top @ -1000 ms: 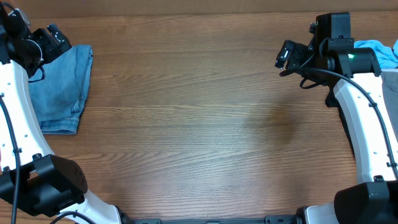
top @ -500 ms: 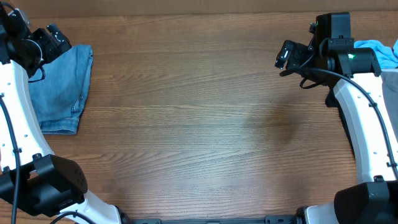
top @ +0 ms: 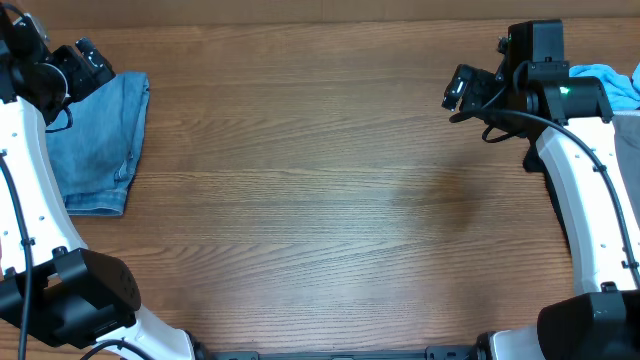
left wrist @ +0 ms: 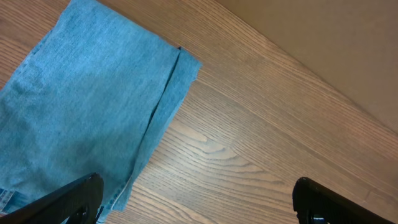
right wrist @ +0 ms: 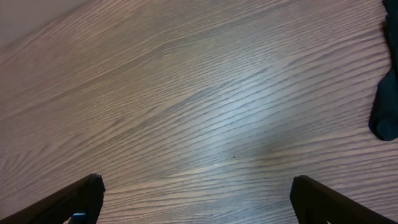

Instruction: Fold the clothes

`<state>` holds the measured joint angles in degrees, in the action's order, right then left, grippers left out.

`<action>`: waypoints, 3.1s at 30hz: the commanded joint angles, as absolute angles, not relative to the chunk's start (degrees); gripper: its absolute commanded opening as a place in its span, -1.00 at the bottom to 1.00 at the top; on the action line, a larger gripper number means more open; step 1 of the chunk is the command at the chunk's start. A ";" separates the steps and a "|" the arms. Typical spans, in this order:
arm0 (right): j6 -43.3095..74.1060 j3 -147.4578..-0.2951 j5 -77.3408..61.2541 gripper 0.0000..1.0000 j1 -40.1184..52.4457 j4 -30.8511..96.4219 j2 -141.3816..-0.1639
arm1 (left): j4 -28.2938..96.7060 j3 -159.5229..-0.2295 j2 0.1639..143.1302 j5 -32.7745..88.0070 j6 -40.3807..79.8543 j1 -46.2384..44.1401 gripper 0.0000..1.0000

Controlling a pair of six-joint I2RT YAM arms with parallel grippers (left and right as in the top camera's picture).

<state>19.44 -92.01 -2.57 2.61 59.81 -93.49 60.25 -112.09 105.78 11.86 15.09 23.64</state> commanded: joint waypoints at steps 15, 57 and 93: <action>19.07 -91.88 -2.44 1.00 2.55 59.68 -93.78 | 60.18 -112.22 105.65 12.49 15.05 23.64 1.00; 22.15 -41.36 6.46 1.00 12.03 40.75 -0.58 | 60.20 -112.22 105.65 12.49 15.05 23.64 1.00; 22.50 -0.45 0.95 1.00 4.84 4.69 -0.21 | 60.18 -112.22 105.65 12.49 15.05 23.64 1.00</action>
